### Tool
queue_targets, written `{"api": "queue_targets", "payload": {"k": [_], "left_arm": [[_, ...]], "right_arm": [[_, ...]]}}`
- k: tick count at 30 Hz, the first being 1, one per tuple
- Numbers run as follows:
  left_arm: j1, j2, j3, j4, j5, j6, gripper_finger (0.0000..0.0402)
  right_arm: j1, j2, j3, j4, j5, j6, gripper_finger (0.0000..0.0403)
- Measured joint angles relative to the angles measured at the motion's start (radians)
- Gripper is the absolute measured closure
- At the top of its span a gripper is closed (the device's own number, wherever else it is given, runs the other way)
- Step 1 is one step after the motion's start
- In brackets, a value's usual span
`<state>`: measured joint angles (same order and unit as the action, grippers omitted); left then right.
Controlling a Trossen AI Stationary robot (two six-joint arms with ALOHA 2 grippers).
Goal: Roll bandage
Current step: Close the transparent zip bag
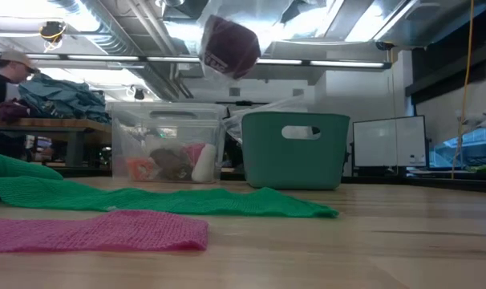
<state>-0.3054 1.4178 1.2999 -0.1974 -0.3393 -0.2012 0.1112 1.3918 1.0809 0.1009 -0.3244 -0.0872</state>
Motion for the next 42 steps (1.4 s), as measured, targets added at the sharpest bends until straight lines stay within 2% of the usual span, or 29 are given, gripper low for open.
{"api": "queue_targets", "payload": {"k": [7,21,42], "left_arm": [[0.000,0.000,0.000,-0.001,0.002,0.000,0.0397],[-0.001,0.000,-0.002,0.047,-0.017,0.097,0.0401],[0.002,-0.004,0.001,0.084,-0.096,0.127,0.0401]], "right_arm": [[0.000,0.000,0.000,0.000,0.001,0.000,0.0370],[0.000,-0.004,0.002,-0.015,-0.001,0.000,0.0370],[0.002,0.005,-0.001,-0.077,-0.018,0.008,0.0370]]}}
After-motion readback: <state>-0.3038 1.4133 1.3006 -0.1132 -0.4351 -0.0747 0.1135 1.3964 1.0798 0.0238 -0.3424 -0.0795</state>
